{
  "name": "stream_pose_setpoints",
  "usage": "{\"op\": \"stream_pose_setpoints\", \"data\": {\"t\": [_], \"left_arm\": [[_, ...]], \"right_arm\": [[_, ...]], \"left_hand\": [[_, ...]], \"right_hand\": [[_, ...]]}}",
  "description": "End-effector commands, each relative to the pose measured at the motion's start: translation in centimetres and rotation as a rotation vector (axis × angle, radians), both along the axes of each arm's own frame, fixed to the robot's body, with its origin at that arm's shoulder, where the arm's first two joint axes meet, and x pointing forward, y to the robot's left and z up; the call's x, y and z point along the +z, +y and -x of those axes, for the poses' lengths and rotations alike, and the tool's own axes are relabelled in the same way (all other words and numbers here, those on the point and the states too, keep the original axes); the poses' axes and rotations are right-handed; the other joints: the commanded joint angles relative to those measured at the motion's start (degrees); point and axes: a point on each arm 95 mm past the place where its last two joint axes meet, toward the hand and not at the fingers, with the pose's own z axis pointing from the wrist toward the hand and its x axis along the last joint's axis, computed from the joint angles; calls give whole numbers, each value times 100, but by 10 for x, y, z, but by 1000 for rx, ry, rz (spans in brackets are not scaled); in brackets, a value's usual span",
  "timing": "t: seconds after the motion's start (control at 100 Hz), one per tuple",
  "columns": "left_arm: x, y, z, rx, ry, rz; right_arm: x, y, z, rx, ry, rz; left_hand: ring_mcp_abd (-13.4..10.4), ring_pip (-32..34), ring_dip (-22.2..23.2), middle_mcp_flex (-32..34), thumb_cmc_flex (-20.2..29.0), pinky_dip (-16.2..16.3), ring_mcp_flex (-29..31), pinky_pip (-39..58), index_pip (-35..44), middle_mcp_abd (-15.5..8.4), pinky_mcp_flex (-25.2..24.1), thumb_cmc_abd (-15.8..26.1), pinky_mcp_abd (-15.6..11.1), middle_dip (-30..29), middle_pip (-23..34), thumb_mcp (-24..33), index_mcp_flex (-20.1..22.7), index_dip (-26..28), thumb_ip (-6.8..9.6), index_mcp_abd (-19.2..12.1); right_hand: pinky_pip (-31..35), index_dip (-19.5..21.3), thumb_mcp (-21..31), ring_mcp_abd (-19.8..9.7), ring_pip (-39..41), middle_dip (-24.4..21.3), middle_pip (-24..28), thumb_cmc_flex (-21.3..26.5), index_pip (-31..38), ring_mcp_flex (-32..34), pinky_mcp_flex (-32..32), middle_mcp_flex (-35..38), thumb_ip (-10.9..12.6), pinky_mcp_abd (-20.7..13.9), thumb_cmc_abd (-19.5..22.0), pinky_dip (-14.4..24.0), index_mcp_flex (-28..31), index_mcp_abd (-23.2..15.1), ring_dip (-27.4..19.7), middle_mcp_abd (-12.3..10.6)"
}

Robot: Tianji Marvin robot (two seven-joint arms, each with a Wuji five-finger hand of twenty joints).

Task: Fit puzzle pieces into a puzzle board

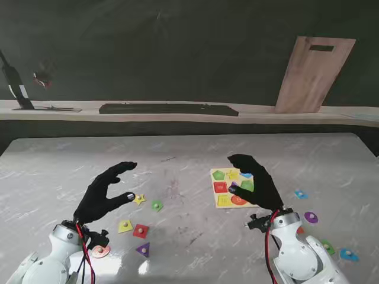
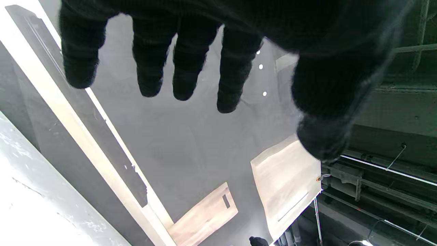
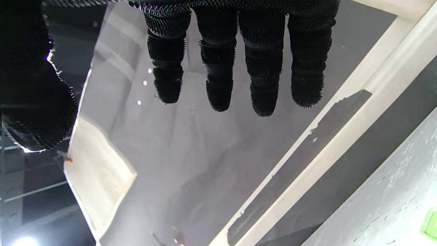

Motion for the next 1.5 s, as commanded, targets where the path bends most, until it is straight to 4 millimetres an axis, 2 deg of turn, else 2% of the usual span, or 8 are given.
{"op": "stream_pose_setpoints", "data": {"t": [0.0,0.48,0.79,0.91,1.06,1.21,1.3,1.49], "left_arm": [[-1,0,0,-6,4,1],[-1,-2,-4,-26,19,10],[-3,-3,-11,-33,49,1],[-4,-4,-11,-42,60,-14],[-5,-4,-11,-46,60,-21],[-4,-4,-11,-33,54,-17],[-4,-4,-12,-31,57,-16],[-5,-6,-13,-35,69,-20]], "right_arm": [[-2,2,4,1,-2,6],[-1,-1,13,-19,-40,41],[-11,0,-7,-108,-19,345],[-12,-4,-21,-129,6,528],[-15,-9,-42,-153,42,752],[-22,-11,-64,-152,129,900],[-27,-10,-76,-157,186,957],[-41,-3,-95,-195,253,1011]], "left_hand": [[-128,-151,-10,22,37,107,60,-94,-88,-45,5,32,-1295,-63,-100,-95,-43,-66,171,-106],[-143,-170,52,82,81,206,113,-162,-110,-46,33,25,-1273,-15,-112,-51,5,-45,168,-93],[-139,-156,98,104,94,247,100,-206,-119,-52,21,40,-1283,7,-110,-58,24,-37,166,-81],[-145,-133,123,161,113,266,139,-209,-117,-51,38,50,-1278,24,-89,-68,41,-32,166,-79],[-151,-105,156,201,161,295,173,-199,-113,-49,64,75,-1278,41,-76,-70,58,-27,167,-74],[-150,-70,193,258,196,323,210,-177,-99,-55,76,82,-1274,60,-53,-77,88,-19,165,-74],[-151,-59,210,272,205,337,216,-164,-95,-57,73,92,-1273,68,-48,-83,91,-16,164,-78],[-145,-43,234,299,231,357,230,-142,-88,-48,62,129,-1261,80,-38,-110,99,-13,161,-67]], "right_hand": [[-63,19,-92,-38,-34,-29,72,-185,-138,-133,-38,-228,80,-130,-15,-79,-191,36,-55,-12],[-10,40,-265,-152,155,-13,183,-19,-96,25,-2,-109,141,-137,69,0,-40,7,14,-7],[-31,47,-241,-117,144,-16,183,30,-97,39,-62,-47,151,41,-22,51,30,-88,39,-45],[-38,48,-234,-26,45,-37,113,72,-154,-73,-77,-318,159,344,-72,62,-121,-228,7,-86],[-291,28,11,120,-324,-114,-6,149,-290,-620,-304,-903,153,414,-361,-149,-508,-315,-231,-89],[-613,-382,187,235,-611,-327,-338,236,-1115,-1433,-635,-1527,135,390,-582,-753,-815,-277,-774,-9],[-576,-596,194,227,-506,-651,-1071,143,-1968,-1756,-756,-1536,106,367,-568,-1101,-808,-223,-1032,93],[-548,-216,251,234,-410,-1047,-2113,-163,-3197,-2099,-988,-1563,39,398,-531,-1482,-712,-225,-1153,276]]}}
